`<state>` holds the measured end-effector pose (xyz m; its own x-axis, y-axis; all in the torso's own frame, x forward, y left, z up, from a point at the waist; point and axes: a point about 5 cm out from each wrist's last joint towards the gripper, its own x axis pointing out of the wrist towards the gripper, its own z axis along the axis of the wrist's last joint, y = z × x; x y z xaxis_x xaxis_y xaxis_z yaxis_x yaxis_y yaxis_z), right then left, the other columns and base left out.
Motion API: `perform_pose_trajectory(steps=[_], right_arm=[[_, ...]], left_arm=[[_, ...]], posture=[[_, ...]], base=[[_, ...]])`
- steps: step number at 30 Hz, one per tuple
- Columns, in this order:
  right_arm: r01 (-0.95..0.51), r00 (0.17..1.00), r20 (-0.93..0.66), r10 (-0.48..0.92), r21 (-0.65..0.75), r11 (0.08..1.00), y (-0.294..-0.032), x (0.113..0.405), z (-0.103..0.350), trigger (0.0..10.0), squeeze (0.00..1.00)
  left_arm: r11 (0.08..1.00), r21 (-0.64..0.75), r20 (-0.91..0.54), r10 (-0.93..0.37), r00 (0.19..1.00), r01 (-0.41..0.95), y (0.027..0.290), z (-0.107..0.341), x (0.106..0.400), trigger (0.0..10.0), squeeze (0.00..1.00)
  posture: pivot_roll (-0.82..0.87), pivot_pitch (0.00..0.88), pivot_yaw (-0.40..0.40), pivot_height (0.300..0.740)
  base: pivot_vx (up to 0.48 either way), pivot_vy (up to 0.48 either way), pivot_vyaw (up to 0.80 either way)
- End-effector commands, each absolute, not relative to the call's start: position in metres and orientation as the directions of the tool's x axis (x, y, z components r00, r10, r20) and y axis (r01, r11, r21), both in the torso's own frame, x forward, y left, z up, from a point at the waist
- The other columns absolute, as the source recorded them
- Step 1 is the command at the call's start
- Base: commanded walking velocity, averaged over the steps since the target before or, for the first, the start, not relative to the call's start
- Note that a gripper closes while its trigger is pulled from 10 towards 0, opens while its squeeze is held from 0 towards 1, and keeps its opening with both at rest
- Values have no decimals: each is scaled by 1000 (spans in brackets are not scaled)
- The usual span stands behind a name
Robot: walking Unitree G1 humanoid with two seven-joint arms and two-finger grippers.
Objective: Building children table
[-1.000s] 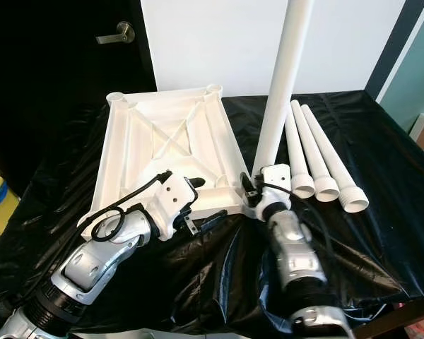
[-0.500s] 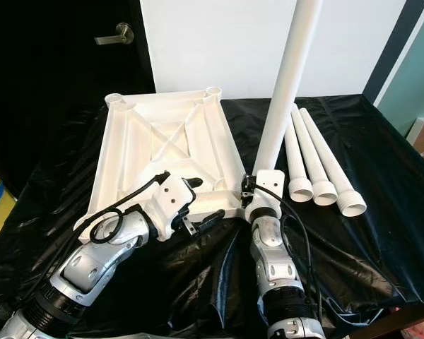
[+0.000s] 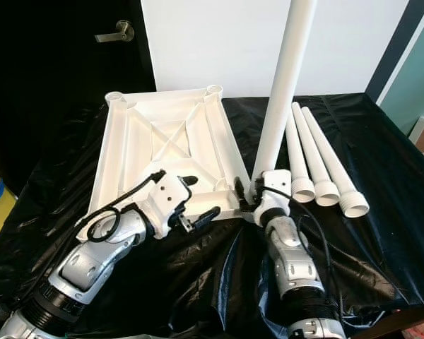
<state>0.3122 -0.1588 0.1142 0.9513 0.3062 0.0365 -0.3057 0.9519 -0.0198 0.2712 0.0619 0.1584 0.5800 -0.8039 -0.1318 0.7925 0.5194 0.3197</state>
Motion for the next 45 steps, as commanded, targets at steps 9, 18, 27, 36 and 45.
perform_pose_trajectory(steps=[9,18,27,36,45], right_arm=[[-580,814,-27,581,-112,807,-160,329,118,10000,0],[-595,804,-76,590,-112,796,-166,331,110,0,0],[-579,815,-92,572,-93,810,-171,331,103,10000,0],[-372,927,-90,365,-73,926,-168,329,96,10000,0],[58,986,-159,-55,13,998,-167,318,77,10000,0]], left_arm=[[504,335,-136,-810,570,796,64,159,276,10000,0],[535,341,-107,-795,598,773,63,164,280,10000,0],[535,338,-112,-794,598,774,65,161,278,10000,0],[552,327,-106,-785,611,767,66,159,278,10000,0],[551,315,-114,-786,607,772,65,155,275,10000,0]], posture=[[-38,0,0,740],[-17,0,-21,740],[-19,0,-24,740],[-17,0,-33,740],[-19,0,-32,740]], base=[[0,0,0],[0,0,0],[0,0,0],[0,0,0],[0,0,0]])
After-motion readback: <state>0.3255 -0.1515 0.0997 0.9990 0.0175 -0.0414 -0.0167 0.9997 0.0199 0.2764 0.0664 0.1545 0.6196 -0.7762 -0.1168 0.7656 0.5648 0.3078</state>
